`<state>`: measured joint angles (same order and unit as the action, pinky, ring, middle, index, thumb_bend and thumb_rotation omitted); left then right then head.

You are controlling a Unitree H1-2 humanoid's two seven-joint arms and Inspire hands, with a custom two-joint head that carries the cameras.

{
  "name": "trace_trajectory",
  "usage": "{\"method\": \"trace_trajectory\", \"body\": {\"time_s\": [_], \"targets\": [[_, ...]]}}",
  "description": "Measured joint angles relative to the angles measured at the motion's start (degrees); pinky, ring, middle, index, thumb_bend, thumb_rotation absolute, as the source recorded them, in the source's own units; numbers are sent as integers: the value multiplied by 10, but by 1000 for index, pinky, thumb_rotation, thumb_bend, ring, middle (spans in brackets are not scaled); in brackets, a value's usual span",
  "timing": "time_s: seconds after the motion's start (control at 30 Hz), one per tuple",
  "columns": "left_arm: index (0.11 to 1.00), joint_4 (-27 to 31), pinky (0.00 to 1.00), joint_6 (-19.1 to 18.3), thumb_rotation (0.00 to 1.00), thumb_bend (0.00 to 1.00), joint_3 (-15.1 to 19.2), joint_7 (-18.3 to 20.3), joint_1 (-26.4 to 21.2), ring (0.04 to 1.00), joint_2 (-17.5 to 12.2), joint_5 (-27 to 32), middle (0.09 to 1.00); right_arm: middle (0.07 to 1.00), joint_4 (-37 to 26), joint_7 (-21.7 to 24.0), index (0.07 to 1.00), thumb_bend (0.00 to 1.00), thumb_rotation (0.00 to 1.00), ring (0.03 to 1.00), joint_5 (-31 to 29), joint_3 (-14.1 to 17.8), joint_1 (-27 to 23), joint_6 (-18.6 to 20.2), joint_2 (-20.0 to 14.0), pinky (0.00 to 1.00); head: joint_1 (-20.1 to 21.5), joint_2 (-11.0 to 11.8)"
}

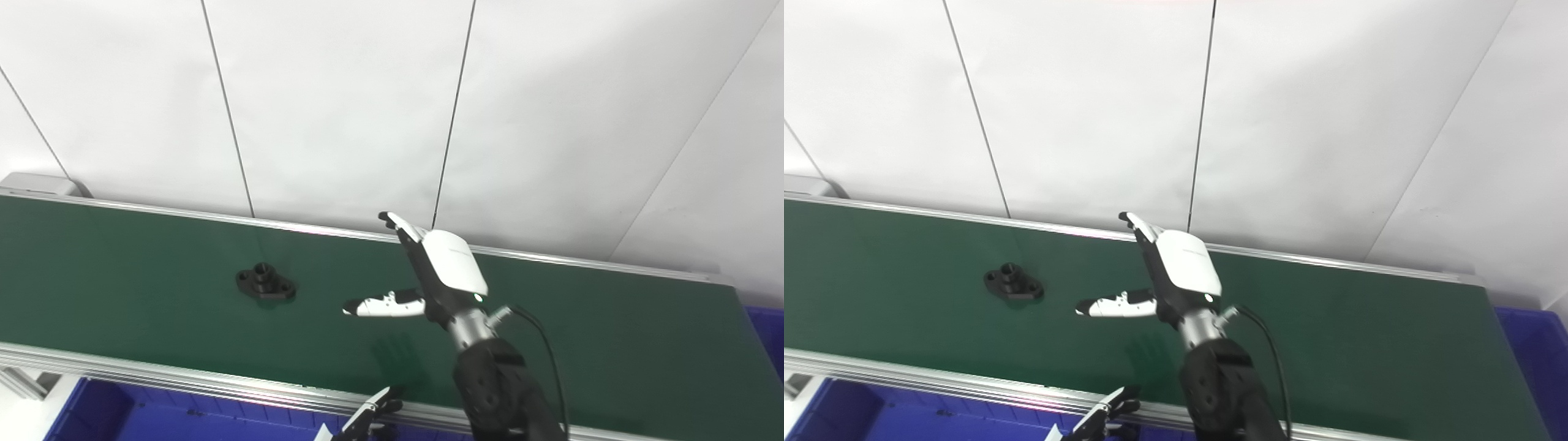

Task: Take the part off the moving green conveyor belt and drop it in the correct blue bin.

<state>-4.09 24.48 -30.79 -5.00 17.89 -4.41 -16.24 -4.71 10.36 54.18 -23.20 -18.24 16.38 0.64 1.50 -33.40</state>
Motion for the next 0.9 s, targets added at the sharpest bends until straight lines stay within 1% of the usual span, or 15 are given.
{"method": "trace_trajectory", "body": {"time_s": [0.1, 0.2, 0.33, 0.37, 0.47, 0.57, 0.67, 0.9], "targets": [[901, 0, 710, 0, 921, 1000, -1, 0, -2, 866, 1, -13, 904, 847, 46, 3, 900, 1000, 609, 805, 16, -15, -27, 10, 13, 756, -6, -1], [896, 0, 710, 0, 915, 1000, -2, 0, -3, 869, 1, -15, 903, 844, 91, 5, 896, 1000, 608, 801, 32, -33, -52, 31, 26, 733, -7, -1], [882, -1, 702, 0, 912, 1000, -3, -1, -3, 867, 0, -17, 903, 848, 128, 4, 898, 1000, 598, 803, 44, -53, -76, 38, 31, 746, -11, 2], [875, 0, 685, 0, 915, 1000, -3, -1, -3, 857, 1, -17, 896, 849, 134, 3, 898, 1000, 593, 799, 49, -58, -78, 41, 33, 742, -11, 2], [870, 0, 680, 0, 921, 1000, -3, -1, -3, 854, 1, -20, 889, 849, 162, -12, 898, 1000, 590, 796, 58, -75, -82, 43, 37, 736, -14, -2], [866, 0, 670, 0, 925, 1000, -3, -1, -2, 841, 1, -21, 880, 853, 189, -23, 902, 1000, 605, 796, 58, -85, -83, 43, 39, 738, -19, -4], [869, 1, 656, 0, 933, 1000, -3, -1, -2, 833, 2, -22, 879, 848, 222, -36, 895, 1000, 600, 791, 58, -89, -89, 42, 42, 724, -20, -4], [882, 4, 630, 0, 943, 1000, -3, 0, -2, 831, 2, -34, 892, 828, 302, -78, 880, 1000, 600, 750, 48, -103, -111, 42, 56, 666, -40, -7]]}}
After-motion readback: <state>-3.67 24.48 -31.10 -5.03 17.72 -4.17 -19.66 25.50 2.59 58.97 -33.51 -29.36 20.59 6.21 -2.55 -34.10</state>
